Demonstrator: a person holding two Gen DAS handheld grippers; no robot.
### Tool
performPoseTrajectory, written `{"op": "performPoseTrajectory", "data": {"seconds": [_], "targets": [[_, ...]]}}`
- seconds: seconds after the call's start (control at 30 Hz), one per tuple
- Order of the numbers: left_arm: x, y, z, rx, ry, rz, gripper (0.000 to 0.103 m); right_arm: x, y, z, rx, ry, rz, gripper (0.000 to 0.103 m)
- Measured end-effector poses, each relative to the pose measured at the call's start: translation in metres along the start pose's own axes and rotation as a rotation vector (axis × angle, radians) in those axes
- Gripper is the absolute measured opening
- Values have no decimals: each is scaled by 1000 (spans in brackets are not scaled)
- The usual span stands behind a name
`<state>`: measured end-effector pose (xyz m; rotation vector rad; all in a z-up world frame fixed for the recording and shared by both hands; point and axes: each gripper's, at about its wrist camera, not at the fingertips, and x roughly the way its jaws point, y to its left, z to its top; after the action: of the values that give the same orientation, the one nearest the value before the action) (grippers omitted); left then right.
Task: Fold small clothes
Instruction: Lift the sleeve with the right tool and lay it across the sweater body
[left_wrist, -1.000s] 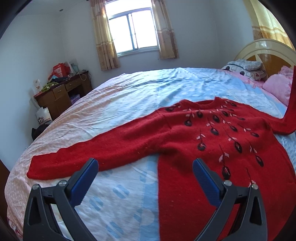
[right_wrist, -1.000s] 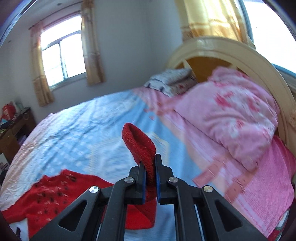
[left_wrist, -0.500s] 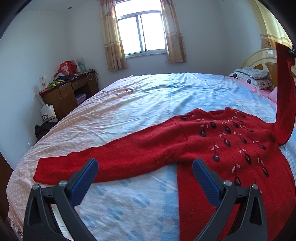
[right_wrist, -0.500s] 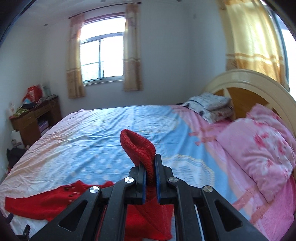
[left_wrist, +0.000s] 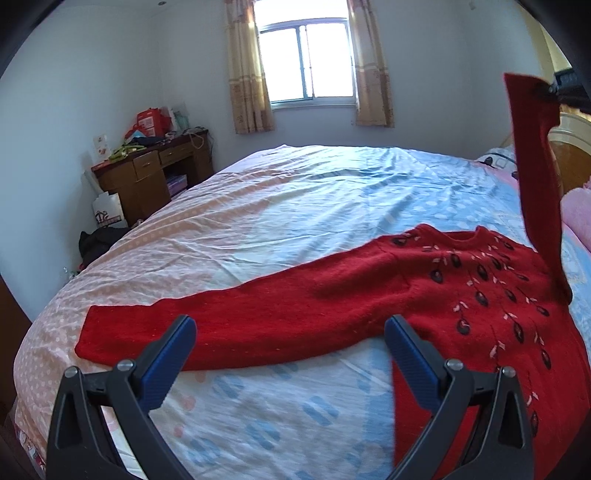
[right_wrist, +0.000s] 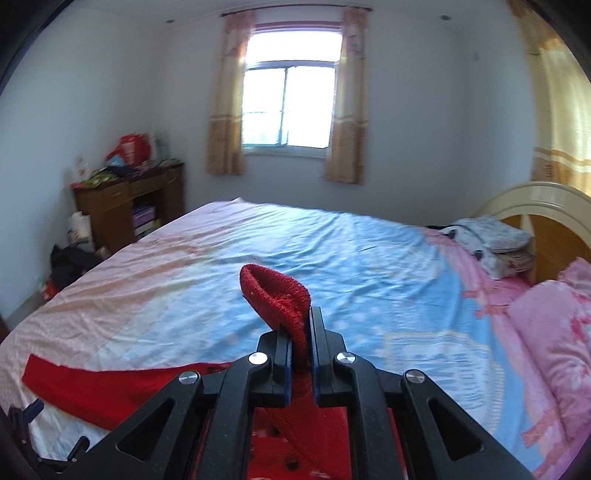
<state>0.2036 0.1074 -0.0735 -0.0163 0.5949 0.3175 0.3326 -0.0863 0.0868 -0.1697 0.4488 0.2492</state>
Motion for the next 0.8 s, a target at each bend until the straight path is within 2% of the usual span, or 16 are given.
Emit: {"op": "performPoseTrajectory", "data": {"seconds": [0.2,0.4,0.43,0.5,0.53,0.57,0.67,0.8], "targets": [[8,12,0,-21,7,28,103,47,62,-42,-32,81,90,7],[20,16,-6,-25,24,43,103,98,108,-107,-49,215,219,7],[22,16,-8,-25,24,39,103,105,114,-117,-45,244,261,8],[26,15,-11,-14,32,24,103,119,116,-136,-40,311,300,23],[29,15,-14,-9,39,18,103,119,113,-143,-34,326,301,43],[29,14,-15,-8,41,8,103,114,102,-149,-6,323,323,51],[27,13,-17,-32,39,-49,103,92,67,-162,62,322,347,52],[25,-1,-15,-66,50,-178,103,61,20,-184,28,362,244,55]]}}
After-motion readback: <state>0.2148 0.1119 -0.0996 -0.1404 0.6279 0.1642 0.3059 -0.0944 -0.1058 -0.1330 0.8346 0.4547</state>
